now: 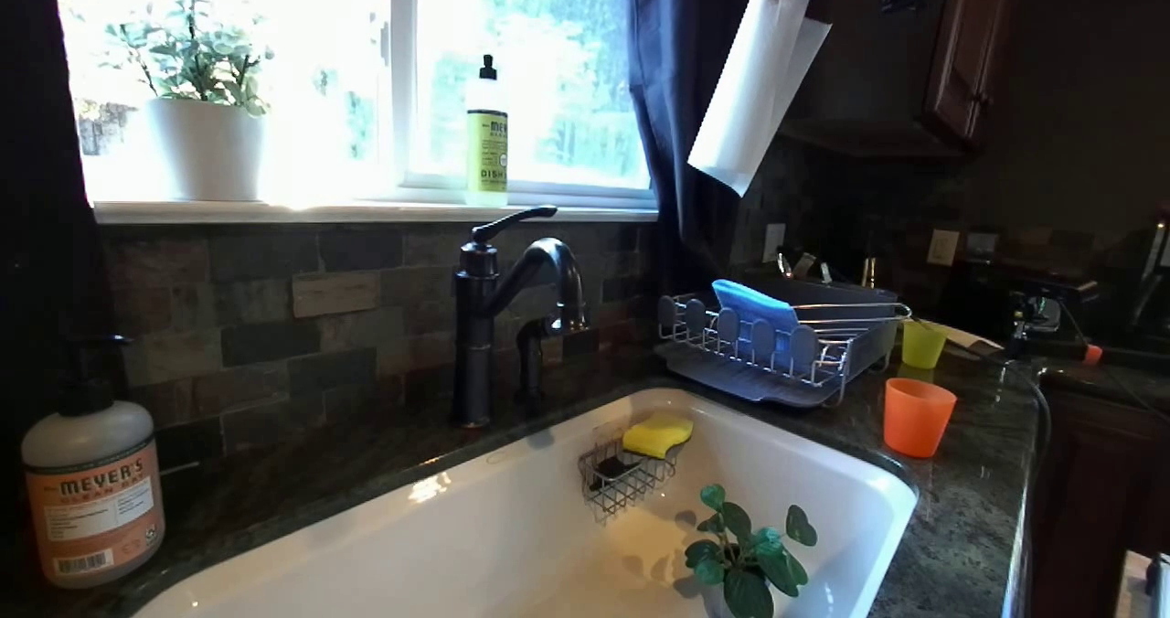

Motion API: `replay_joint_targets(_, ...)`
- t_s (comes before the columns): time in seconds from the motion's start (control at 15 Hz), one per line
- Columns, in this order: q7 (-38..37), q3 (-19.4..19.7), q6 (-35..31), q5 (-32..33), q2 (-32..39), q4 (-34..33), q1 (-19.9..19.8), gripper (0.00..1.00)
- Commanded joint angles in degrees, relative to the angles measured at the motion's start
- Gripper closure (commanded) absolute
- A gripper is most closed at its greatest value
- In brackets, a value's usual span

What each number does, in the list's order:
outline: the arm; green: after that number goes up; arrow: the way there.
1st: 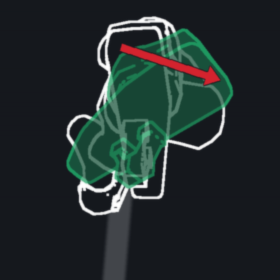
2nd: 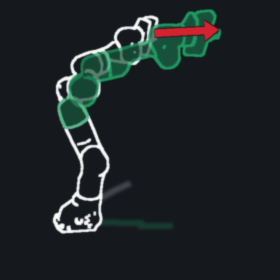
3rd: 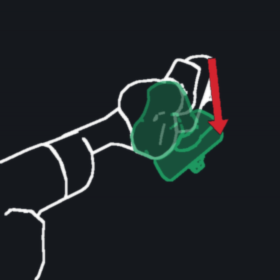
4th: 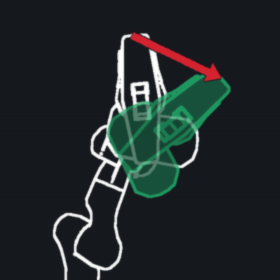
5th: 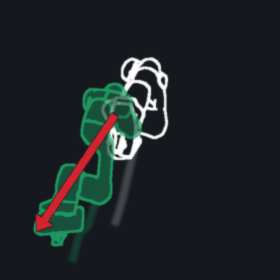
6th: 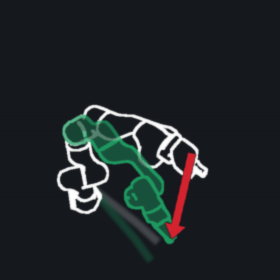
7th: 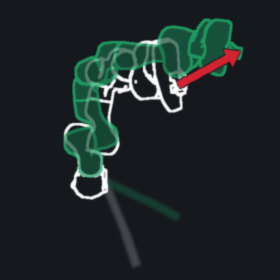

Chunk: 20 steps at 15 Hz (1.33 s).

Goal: Put the paper towel on the window sill

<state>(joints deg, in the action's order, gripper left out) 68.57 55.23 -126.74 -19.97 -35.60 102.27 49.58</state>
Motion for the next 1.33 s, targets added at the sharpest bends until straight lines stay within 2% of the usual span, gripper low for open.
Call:
replay_joint_targets(0.0,4.6,5.7,0.3,-7.2,6.6,-6.8,8.7,0.95)
replay_joint_targets(0.27,3.1,18.2,3.0,-10.7,15.6,-17.2,23.5,0.95)
replay_joint_targets(0.47,-0.8,29.7,-0.4,-5.2,21.7,-21.2,35.2,0.95)
replay_joint_targets(0.53,-1.4,34.1,1.0,-4.8,23.6,-22.3,38.3,0.95)
replay_joint_targets(0.6,-1.4,24.9,-1.5,-2.1,16.2,-18.3,34.0,0.81)
replay_joint_targets(0.73,-3.5,27.9,-2.0,0.7,18.2,-19.8,37.1,0.81)
replay_joint_targets(0.8,-0.6,32.3,-0.1,-5.7,23.2,-21.0,37.5,0.81)
replay_joint_targets(0.87,-0.6,32.6,-0.1,-5.7,23.5,-21.2,37.5,0.95)
replay_joint_targets(1.07,-1.4,35.2,-2.4,-6.8,21.8,-20.5,40.8,0.95)
replay_joint_targets(1.27,-4.1,39.6,-1.5,-5.5,20.6,-21.5,45.3,0.95)
